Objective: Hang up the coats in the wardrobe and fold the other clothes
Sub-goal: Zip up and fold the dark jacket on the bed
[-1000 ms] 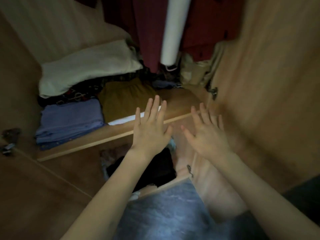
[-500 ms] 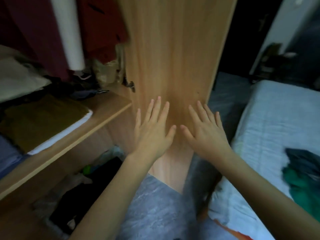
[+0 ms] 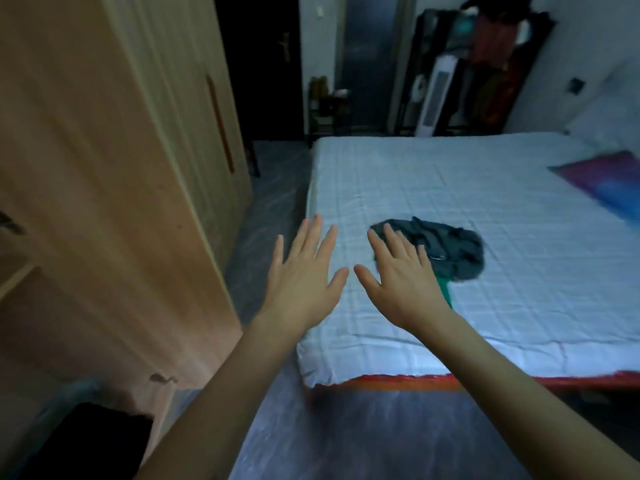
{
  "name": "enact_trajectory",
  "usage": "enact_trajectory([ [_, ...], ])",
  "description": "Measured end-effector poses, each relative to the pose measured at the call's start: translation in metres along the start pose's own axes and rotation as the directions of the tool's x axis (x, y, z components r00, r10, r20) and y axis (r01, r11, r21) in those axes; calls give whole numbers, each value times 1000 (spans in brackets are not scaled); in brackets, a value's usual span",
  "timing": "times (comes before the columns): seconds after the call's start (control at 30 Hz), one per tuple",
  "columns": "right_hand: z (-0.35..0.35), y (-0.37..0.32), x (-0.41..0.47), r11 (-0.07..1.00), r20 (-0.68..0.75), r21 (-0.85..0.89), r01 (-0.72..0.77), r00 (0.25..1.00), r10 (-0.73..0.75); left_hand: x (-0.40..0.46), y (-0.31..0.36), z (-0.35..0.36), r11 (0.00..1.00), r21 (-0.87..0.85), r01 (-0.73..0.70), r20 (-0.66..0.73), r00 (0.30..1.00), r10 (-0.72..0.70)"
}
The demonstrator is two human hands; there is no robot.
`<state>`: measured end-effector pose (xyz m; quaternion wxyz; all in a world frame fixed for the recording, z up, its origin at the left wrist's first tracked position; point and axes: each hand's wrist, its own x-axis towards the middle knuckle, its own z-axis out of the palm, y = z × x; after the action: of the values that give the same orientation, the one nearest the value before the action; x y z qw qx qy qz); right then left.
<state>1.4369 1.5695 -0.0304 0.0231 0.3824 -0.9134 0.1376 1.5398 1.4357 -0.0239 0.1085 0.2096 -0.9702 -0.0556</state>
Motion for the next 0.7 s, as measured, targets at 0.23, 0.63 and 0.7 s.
enact_trajectory([
  [0.23, -38, 149, -33, 978, -43, 25, -205, 978, 206, 54, 132, 36, 980, -14, -197, 58, 979, 197],
  [0.63, -84, 370, -39, 945, -27, -14, -327, 945, 327, 139, 326, 116, 950, -43, -308, 127, 942, 312],
  [0.7, -84, 391, -31, 945, -12, -24, -327, 945, 327, 152, 334, 125, 958, -34, -285, 145, 947, 287],
])
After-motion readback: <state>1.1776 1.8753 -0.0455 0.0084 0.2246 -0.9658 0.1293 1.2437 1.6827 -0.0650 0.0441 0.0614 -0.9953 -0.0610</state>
